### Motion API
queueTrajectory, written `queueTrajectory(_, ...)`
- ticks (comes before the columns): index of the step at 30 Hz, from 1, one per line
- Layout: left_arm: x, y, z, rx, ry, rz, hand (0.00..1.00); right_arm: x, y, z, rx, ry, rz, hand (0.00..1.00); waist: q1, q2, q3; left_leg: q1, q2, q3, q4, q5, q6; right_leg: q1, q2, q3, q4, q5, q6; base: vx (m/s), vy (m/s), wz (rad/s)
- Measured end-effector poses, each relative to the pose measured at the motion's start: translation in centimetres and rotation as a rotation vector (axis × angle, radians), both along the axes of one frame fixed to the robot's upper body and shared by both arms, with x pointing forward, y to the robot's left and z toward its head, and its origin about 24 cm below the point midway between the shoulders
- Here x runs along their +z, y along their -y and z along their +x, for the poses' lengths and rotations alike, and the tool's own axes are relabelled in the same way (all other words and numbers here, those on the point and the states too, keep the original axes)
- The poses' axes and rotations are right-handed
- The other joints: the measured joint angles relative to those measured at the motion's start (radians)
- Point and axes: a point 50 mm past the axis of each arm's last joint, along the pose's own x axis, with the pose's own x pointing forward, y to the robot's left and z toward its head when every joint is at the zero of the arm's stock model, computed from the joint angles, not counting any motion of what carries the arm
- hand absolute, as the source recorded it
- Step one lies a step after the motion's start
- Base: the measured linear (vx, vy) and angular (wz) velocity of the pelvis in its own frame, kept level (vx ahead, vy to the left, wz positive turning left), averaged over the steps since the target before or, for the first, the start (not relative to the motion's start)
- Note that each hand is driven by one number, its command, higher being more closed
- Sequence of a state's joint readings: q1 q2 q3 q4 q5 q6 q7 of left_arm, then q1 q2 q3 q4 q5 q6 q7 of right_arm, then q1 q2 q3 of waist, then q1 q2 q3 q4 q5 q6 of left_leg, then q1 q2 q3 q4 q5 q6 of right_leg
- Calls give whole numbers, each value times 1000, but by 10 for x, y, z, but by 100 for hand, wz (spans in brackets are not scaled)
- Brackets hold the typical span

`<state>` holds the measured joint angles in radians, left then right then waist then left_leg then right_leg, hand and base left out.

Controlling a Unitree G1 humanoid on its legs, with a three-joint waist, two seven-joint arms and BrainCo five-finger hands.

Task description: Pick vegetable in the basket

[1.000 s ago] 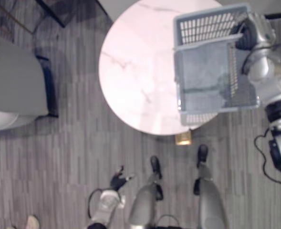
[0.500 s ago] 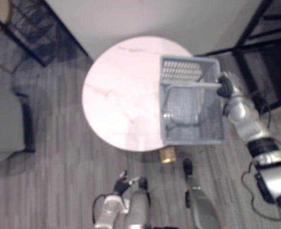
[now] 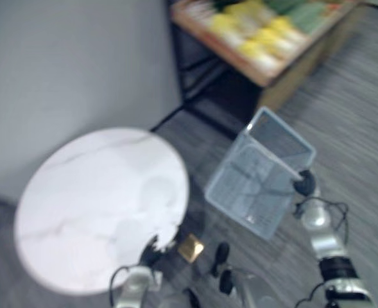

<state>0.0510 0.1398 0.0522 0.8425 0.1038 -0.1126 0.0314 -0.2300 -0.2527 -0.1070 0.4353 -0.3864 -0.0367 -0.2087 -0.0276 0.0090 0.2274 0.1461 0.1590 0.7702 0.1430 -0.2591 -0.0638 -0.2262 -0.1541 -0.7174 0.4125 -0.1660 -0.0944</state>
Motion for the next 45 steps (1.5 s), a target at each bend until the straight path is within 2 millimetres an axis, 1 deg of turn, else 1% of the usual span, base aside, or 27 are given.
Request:
queueTrajectory(1,-6,-1,-8,-3,-46,11,0,-11,2,-5,-25,-34,52,100,9,-15,-19,19,10,100,7,7,-12,26,-62,-52,-20,5,51,57,-89,-179)
queueTrajectory(2,-9,-1,-12,-6,-68,18,0,-17,0,-9,-29,-50,72,100,7,-23,-25,23,16,130,15,10,-17,25,-54,-43,-44,6,62,136,-268,-185)
queueTrajectory(5,-16,10,-16,13,-121,-13,0,-64,-1,-48,-105,-200,185,100,2,-26,-34,54,123,185,204,26,-42,91,68,46,-164,18,38,174,-292,-118)
queueTrajectory(6,-18,19,-17,27,-123,-37,0,-85,-1,-68,-138,-287,226,100,4,-23,-38,44,209,171,390,54,-40,128,104,96,-203,16,29,160,-232,-99)
queueTrajectory(7,-19,22,-19,31,-125,-43,0,-94,-3,-77,-152,-328,243,100,3,-19,-37,22,256,152,494,63,-4,149,124,125,-223,17,23,131,-189,-135)
queueTrajectory(8,-21,27,-21,39,-130,-52,0,-110,-3,-91,-183,-409,261,100,3,-12,-40,-46,305,41,673,34,56,175,159,186,-252,20,18,132,-131,-155)
queueTrajectory(9,-21,29,-22,49,-131,-56,0,-122,-1,-101,-206,-480,269,100,6,-14,-39,-135,269,-132,750,-2,17,194,174,247,-273,18,20,149,-104,-161)
queueTrajectory(11,-19,25,-20,75,-114,-45,0,-135,4,-117,-262,-554,293,100,9,-17,-34,-220,208,-255,741,-33,-13,237,188,330,-303,17,26,202,-25,-145)
queueTrajectory(15,-16,26,-15,113,-82,-60,0,-154,36,-162,-469,-689,330,100,10,-16,-21,-356,116,-229,472,-18,-3,339,192,427,-366,2,53,263,61,-77)
queueTrajectory(19,-15,24,-15,128,-76,-57,0,-165,48,-200,-584,-774,371,100,41,-13,-24,-409,47,-232,256,65,45,377,191,453,-346,-67,104,351,126,-38)
queueTrajectory(20,-16,18,-18,150,-84,-52,0,-171,45,-218,-620,-815,406,100,49,-36,-35,-393,21,-246,248,90,92,371,160,450,-269,-140,128,479,174,-13)
queueTrajectory(21,-16,16,-20,154,-88,-46,0,-174,41,-228,-639,-836,424,100,50,-55,-45,-382,0,-245,240,96,100,367,138,444,-226,-171,155,661,175,20)
queueTrajectory(22,-18,11,-21,171,-105,-39,0,-179,34,-243,-681,-871,466,100,46,-87,-45,-321,-58,-250,191,76,131,248,45,425,147,-182,220,462,96,26)
queueTrajectory(23,-18,11,-22,174,-107,-39,0,-180,33,-245,-686,-874,469,100,42,-88,-45,-308,-65,-254,179,71,134,218,26,426,220,-161,239,570,126,37)
queueTrajectory(24,-19,6,-25,194,-117,-38,0,-183,28,-249,-684,-893,491,100,29,-92,-39,-253,-81,-267,143,62,129,118,-26,439,447,-115,263,427,77,32)
queueTrajectory(26,-21,2,-30,207,-138,-30,0,-185,22,-255,-722,-890,539,100,6,-92,-33,-151,-90,-302,74,57,114,59,-61,427,530,-130,237,650,48,51)
queueTrajectory(29,-21,1,-32,228,-139,-30,0,-188,16,-265,-776,-883,602,100,-3,-51,-19,6,-51,-358,-50,68,72,-1,-43,387,288,-154,191,526,-61,57)
queueTrajectory(31,-17,-2,-21,235,-109,-29,0,-188,13,-264,-788,-871,626,100,-15,-39,-15,33,-19,-403,-92,68,38,-66,-31,403,33,-79,197,519,-182,86)
queueTrajectory(33,-16,-6,-16,260,-105,-29,0,-189,11,-262,-813,-845,664,100,-23,-48,-6,89,4,-432,-127,42,-23,-94,-45,489,-261,92,220,576,-295,79)
queueTrajectory(35,-20,-16,-35,317,-137,-18,0,-190,7,-265,-804,-855,687,100,-21,-69,-19,155,23,-442,-103,4,-65,-96,-50,551,-219,113,222,741,-452,53)
queueTrajectory(37,-21,-22,-42,371,-142,-20,0,-193,1,-266,-803,-873,710,100,-23,-69,-13,60,116,-471,240,-6,-65,-89,-37,549,-72,154,226,735,-586,56)
queueTrajectory(38,-25,-14,-50,400,-156,-50,0,-191,9,-268,-815,-871,689,100,-15,-24,-3,-71,231,-509,549,75,36,-36,17,520,-63,111,175,618,-553,11)
queueTrajectory(39,-26,-8,-53,411,-163,-68,0,-190,13,-266,-817,-862,677,100,1,7,0,-128,274,-529,680,113,47,-5,48,516,-70,92,161,594,-433,-23)
queueTrajectory(40,-28,-7,-62,461,-170,-89,0,-186,22,-260,-811,-837,658,100,11,26,9,-208,299,-547,850,108,27,59,77,514,-94,69,138,589,-343,-31)
queueTrajectory(42,-26,-12,-61,459,-158,-74,0,-185,23,-249,-782,-822,650,100,11,8,19,-294,261,-520,912,79,-17,175,80,505,-172,60,133,599,-332,-3)
queueTrajectory(43,-25,-15,-59,455,-146,-65,0,-185,21,-241,-750,-819,642,100,29,-10,25,-342,207,-434,813,64,-35,271,80,496,-262,53,138,497,-247,7)
queueTrajectory(45,-23,-17,-56,445,-132,-58,0,-183,23,-231,-727,-802,631,100,34,-19,26,-355,166,-305,630,62,-28,334,79,469,-321,49,139,533,-179,25)
